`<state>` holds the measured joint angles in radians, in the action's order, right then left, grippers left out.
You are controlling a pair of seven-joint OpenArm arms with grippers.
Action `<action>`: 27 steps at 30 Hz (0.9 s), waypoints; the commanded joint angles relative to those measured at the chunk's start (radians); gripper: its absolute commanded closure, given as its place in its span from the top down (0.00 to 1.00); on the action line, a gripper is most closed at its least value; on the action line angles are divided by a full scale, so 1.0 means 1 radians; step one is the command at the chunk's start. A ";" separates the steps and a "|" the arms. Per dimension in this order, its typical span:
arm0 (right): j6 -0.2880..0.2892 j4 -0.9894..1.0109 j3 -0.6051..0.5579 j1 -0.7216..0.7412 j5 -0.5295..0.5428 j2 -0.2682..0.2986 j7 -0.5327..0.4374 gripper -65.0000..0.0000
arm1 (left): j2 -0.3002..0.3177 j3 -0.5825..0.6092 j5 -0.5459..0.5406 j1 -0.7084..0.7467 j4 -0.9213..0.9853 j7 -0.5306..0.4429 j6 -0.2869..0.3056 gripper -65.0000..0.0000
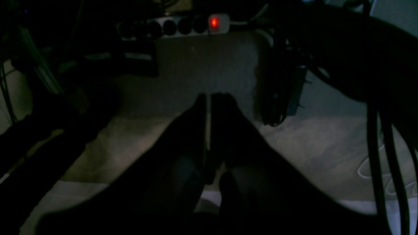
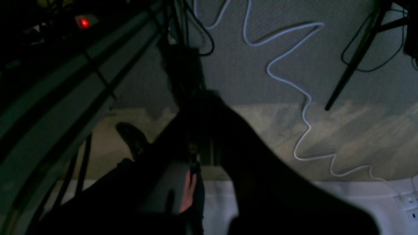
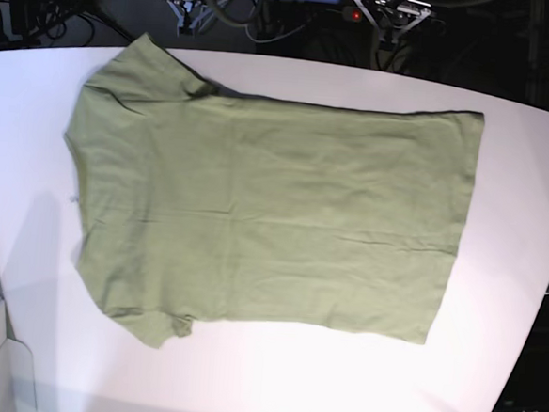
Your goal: Fold the T-shirt properly
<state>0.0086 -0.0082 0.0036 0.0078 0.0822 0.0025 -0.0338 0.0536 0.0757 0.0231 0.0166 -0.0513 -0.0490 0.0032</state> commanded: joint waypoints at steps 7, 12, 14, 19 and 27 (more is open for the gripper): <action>-0.166 0.000 -0.009 -0.035 -0.003 0.004 -0.110 0.00 | 0.018 -0.001 -0.001 -0.031 -0.008 -0.027 0.021 0.03; -0.141 0.003 -0.035 -0.087 -0.019 0.018 -0.252 0.00 | 0.042 -0.007 -0.009 -0.028 -0.003 -0.170 0.091 0.03; -0.115 0.003 -0.034 -0.105 -0.017 0.026 -0.286 0.00 | 0.044 -0.007 -0.009 -0.023 -0.003 -0.177 0.093 0.03; 0.004 0.003 -0.029 -0.167 -0.012 0.031 -0.461 0.00 | 0.044 -0.009 -0.010 0.003 -0.006 -0.183 0.097 0.03; 0.055 0.003 -0.029 -0.279 -0.011 0.043 -0.819 0.00 | 0.039 -0.009 -0.048 0.089 -0.003 -0.392 0.099 0.02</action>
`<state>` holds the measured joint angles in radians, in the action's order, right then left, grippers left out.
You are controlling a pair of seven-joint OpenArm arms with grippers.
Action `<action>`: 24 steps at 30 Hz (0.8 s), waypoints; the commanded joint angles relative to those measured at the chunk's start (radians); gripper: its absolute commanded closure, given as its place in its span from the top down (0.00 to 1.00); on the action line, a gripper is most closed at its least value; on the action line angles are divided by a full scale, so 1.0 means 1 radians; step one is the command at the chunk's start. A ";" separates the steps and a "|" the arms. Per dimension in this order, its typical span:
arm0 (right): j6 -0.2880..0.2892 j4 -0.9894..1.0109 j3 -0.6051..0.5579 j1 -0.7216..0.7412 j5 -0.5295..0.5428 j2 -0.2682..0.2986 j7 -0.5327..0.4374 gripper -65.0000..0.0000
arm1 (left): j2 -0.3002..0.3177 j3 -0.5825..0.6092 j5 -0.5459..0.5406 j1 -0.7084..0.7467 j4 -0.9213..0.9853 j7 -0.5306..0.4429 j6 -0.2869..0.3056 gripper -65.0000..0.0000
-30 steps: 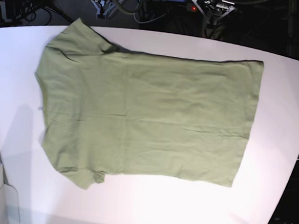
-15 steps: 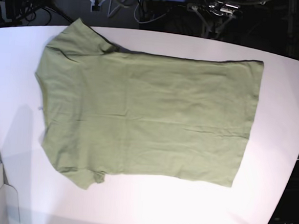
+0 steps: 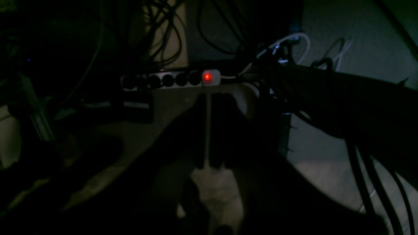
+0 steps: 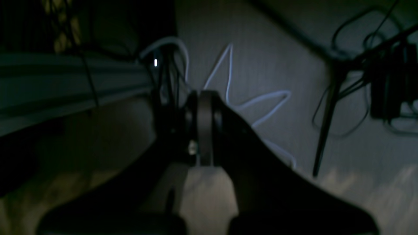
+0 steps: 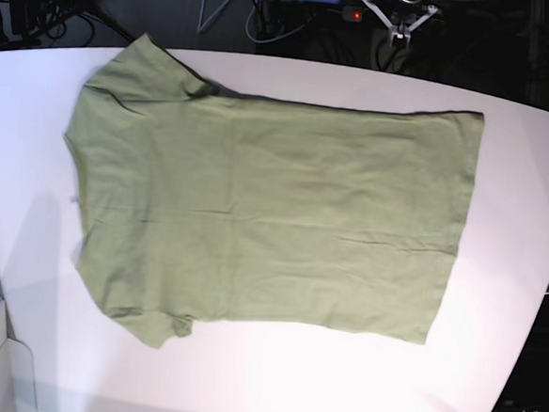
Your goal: Fold the T-shirt properly
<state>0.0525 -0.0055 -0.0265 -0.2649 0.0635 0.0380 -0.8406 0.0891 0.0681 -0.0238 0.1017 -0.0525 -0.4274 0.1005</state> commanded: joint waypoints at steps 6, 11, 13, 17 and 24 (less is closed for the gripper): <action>0.014 0.002 0.003 -0.083 0.104 0.010 -0.274 0.00 | 0.008 0.000 -0.034 0.072 -0.002 -0.198 0.003 0.02; 0.014 0.002 0.001 -0.141 0.128 0.012 -0.474 0.00 | 0.008 0.000 -0.034 0.131 0.003 -0.385 0.003 0.02; 0.011 -0.003 0.001 -0.164 0.128 0.012 -0.524 0.00 | 0.008 0.000 -0.032 0.160 0.003 -0.465 0.003 0.02; 0.011 -0.047 0.001 -0.192 0.128 0.012 -0.518 0.00 | 0.008 0.000 -0.034 0.208 0.003 -0.612 0.003 0.02; 0.010 -0.305 0.050 -0.310 0.129 0.033 -0.517 0.00 | 0.005 -0.001 -0.035 0.273 0.004 -0.815 -0.002 0.02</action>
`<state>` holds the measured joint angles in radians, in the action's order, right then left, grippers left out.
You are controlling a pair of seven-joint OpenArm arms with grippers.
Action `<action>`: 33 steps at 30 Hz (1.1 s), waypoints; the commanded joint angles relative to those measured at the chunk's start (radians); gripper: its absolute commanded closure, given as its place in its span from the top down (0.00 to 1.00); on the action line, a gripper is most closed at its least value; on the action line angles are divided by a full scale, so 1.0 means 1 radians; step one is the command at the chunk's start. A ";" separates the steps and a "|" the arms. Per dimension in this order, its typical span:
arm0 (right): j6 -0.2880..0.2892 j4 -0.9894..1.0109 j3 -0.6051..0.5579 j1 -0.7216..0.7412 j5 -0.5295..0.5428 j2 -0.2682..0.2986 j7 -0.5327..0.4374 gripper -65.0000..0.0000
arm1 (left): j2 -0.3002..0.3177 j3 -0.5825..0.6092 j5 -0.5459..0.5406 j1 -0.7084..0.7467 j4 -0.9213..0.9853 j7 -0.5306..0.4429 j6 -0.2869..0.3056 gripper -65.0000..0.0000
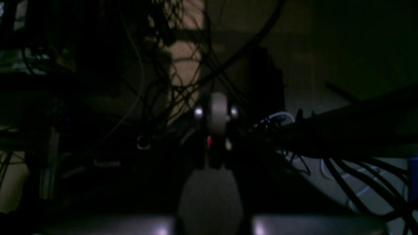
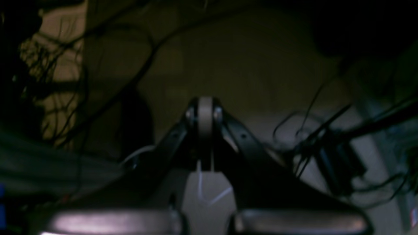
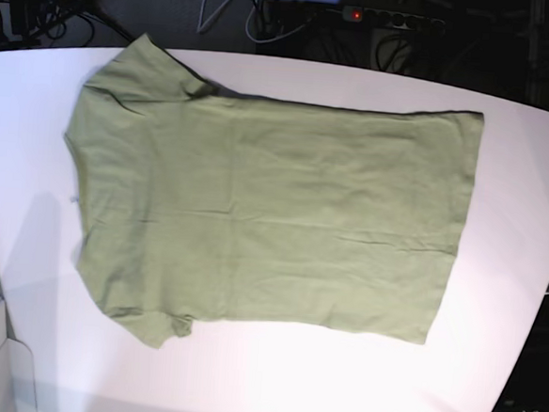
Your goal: Fold the T-shirt properly
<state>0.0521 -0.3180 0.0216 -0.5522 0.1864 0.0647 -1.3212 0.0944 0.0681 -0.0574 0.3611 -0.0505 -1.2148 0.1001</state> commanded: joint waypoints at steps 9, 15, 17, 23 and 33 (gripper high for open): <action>0.013 -0.524 0.053 -0.262 0.005 0.011 0.015 0.01 | -0.005 0.006 -0.085 0.062 -0.079 -0.104 0.003 0.02; 0.015 -0.820 0.062 -0.355 0.005 0.037 0.213 0.01 | -0.008 0.006 -0.085 0.210 -0.371 -0.099 0.003 0.03; 0.015 -0.900 0.062 -0.377 0.005 0.042 0.271 0.01 | -0.017 0.008 -0.086 0.276 -0.524 -0.095 0.000 0.03; 0.015 -1.099 0.061 -0.404 0.005 0.042 0.454 0.01 | -0.012 -0.001 -0.095 0.468 -1.037 0.201 -0.004 0.03; 0.055 -1.383 0.054 -0.397 0.005 0.014 0.753 0.28 | -0.005 -0.195 -0.177 0.591 -1.659 0.771 -0.004 0.03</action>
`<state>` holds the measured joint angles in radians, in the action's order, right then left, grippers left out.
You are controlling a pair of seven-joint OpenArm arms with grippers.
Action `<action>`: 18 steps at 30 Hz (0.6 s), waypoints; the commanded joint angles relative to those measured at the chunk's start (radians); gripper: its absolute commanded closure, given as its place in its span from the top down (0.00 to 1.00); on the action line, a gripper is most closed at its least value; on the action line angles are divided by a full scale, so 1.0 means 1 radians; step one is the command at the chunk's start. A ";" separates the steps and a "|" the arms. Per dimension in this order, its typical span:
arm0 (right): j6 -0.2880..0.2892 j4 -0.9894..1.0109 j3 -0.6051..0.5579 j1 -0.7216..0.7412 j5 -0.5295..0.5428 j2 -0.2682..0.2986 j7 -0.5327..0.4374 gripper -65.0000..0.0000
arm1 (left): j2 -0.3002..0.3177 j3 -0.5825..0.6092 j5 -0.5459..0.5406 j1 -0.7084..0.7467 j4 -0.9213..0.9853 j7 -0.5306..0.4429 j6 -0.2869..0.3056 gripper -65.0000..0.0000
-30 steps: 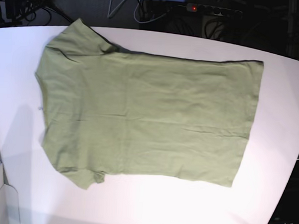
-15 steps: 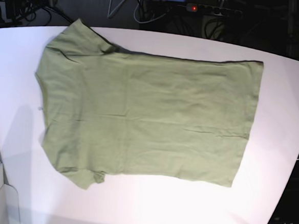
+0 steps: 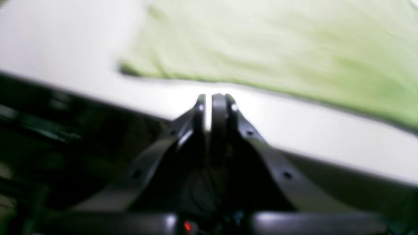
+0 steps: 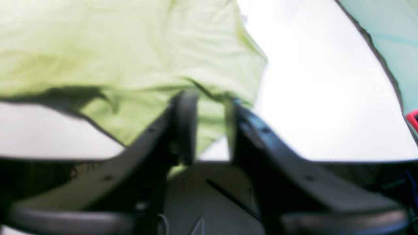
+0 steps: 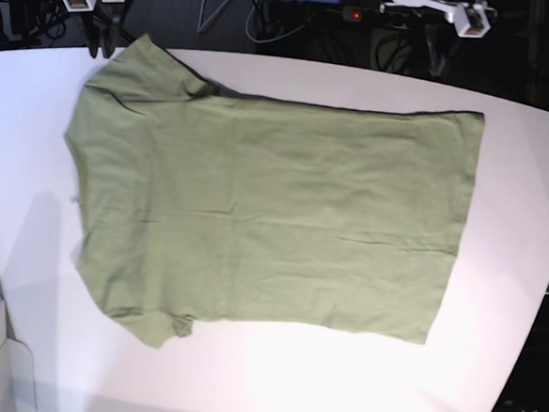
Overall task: Fold the T-shirt properly
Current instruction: 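Lower both grippers onto the shirt's shoulder edge at each sleeve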
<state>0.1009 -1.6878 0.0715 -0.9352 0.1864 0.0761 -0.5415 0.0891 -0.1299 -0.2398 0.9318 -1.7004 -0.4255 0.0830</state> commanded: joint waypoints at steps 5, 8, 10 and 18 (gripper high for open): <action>0.006 -0.056 -0.012 0.011 0.006 -0.005 0.025 0.40 | 0.001 -0.099 0.006 0.017 -0.140 0.150 0.016 0.03; 0.006 -0.048 -0.020 0.032 0.006 -0.019 0.051 0.45 | 0.001 -0.152 0.006 0.000 -0.186 0.238 0.019 0.03; 0.006 -0.047 -0.020 0.032 0.006 -0.042 0.076 0.52 | 0.001 -0.181 0.006 -0.020 -0.198 0.297 0.021 0.03; 0.006 -0.007 -0.016 0.054 0.006 -0.054 0.083 0.69 | 0.004 -0.213 0.004 -0.119 -0.215 0.448 0.021 0.03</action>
<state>0.1020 -1.6821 0.0509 -0.8680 0.1902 0.0166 -0.4332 0.0860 -0.3386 -0.2329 0.8047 -1.8908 0.0540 0.1009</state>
